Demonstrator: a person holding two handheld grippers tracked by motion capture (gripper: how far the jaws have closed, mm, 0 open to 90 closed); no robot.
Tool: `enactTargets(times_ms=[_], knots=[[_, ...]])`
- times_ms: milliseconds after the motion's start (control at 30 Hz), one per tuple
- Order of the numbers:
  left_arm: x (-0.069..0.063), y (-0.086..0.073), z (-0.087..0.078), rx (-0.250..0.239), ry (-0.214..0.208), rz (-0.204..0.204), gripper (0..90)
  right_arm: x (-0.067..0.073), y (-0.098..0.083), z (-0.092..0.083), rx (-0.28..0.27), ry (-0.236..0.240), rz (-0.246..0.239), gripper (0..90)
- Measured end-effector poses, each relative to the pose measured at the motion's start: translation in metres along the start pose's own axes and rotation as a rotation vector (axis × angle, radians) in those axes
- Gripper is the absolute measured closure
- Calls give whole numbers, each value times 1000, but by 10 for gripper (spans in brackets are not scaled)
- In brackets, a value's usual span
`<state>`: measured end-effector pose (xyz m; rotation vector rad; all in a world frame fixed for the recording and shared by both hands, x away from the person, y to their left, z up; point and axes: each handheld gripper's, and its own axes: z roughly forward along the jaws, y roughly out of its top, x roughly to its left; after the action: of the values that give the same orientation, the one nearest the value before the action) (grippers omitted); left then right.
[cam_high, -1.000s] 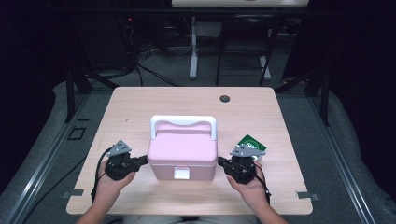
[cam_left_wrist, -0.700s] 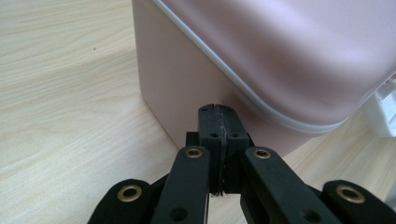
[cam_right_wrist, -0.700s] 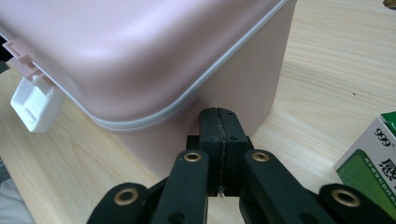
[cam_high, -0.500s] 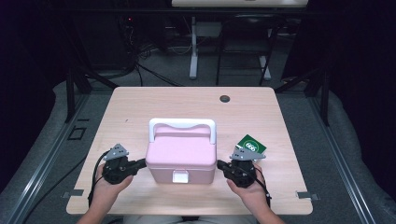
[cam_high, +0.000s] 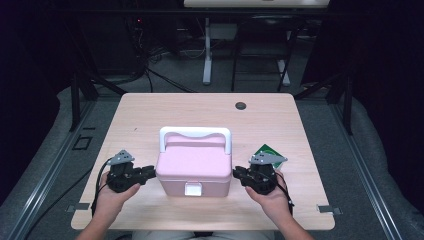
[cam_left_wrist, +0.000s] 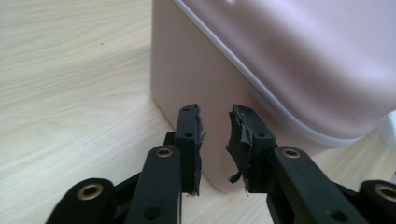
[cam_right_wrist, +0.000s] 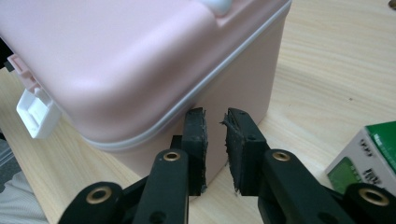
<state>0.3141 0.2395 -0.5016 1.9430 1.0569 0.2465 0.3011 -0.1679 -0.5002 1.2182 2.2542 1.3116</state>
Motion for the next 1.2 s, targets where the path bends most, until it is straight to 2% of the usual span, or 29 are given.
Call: enactTargets(times_ms=[233, 400, 600, 700, 833, 1067, 1200], knots=[[6, 10, -13, 0, 5, 10, 668, -5, 15, -8, -2, 1, -5, 733], [6, 26, -21, -19, -2, 32, 658, -8, 28, -13, -8, -3, -17, 716], [2, 47, -26, -35, -22, 51, 652, -11, 46, -19, -22, 27, -4, 706], [0, 57, -23, -31, -35, 60, 646, -10, 54, -17, -23, 49, -11, 691], [-1, 62, -18, -26, -43, 65, 638, -9, 58, -13, -23, 62, -13, 681], [-4, 69, -2, -24, -79, 63, 619, -10, 63, -2, -32, 90, 12, 656], [-4, 71, 0, -28, -65, 57, 595, -12, 65, 2, -33, 98, 24, 634]])
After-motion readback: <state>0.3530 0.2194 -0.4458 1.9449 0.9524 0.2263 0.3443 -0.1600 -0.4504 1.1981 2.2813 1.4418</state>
